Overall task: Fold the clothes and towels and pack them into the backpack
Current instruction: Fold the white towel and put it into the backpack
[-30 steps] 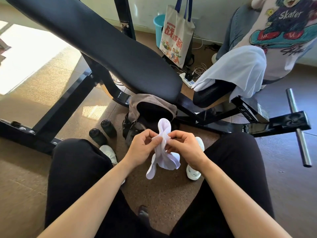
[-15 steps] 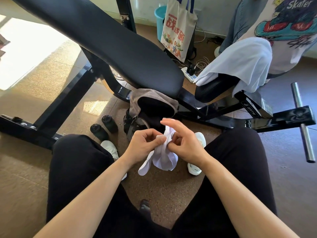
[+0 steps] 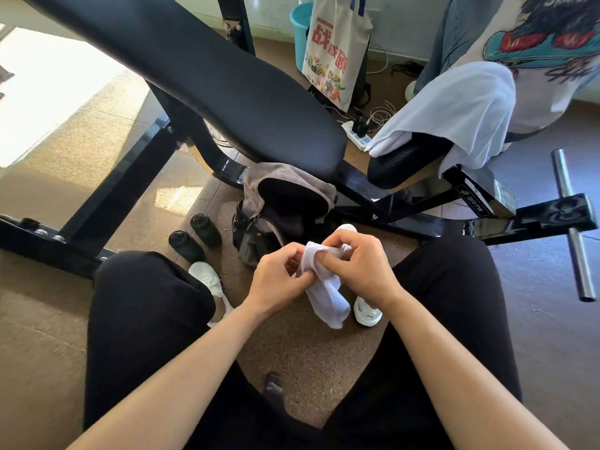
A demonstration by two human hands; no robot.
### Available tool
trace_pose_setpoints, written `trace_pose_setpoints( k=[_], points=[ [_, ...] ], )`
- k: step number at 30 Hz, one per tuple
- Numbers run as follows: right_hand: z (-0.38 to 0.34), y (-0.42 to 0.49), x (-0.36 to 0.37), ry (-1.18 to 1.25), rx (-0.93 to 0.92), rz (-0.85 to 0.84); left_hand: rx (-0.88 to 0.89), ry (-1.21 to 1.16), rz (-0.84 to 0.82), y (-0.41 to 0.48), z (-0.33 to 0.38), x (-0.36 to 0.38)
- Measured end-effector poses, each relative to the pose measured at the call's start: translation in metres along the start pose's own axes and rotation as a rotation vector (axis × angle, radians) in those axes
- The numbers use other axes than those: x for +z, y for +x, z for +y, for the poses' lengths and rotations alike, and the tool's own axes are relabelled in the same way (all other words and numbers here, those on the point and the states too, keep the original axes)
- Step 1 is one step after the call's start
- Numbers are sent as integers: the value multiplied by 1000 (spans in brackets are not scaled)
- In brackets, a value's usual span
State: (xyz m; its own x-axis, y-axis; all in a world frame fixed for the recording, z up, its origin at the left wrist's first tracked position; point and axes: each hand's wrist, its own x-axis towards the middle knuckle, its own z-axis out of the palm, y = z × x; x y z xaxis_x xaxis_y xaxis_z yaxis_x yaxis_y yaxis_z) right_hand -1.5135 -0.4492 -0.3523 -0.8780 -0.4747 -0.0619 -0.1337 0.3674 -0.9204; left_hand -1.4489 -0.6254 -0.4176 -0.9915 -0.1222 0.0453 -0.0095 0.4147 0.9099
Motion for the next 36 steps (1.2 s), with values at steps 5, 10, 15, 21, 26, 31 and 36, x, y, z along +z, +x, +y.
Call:
trace_pose_setpoints(
  k=[5,10,15,21,26,31,36],
  points=[
    [-1,1,-12,124,-53,35,-121,69,-38,9,-16,7],
    [-1,3,-25,244,-60,98,-328,130,-79,13,-40,8],
    [3,4,-36,306,-60,162,-423,251,-183,2,-60,16],
    [13,8,-50,440,-38,198,-279,498,-154,-14,-54,23],
    [20,8,-56,503,-20,205,143,663,-138,-30,-44,38],
    [22,6,-58,534,-4,234,177,754,-52,-34,-51,50],
    [17,4,-61,566,-10,269,182,936,-136,-35,-52,50]
  ],
)
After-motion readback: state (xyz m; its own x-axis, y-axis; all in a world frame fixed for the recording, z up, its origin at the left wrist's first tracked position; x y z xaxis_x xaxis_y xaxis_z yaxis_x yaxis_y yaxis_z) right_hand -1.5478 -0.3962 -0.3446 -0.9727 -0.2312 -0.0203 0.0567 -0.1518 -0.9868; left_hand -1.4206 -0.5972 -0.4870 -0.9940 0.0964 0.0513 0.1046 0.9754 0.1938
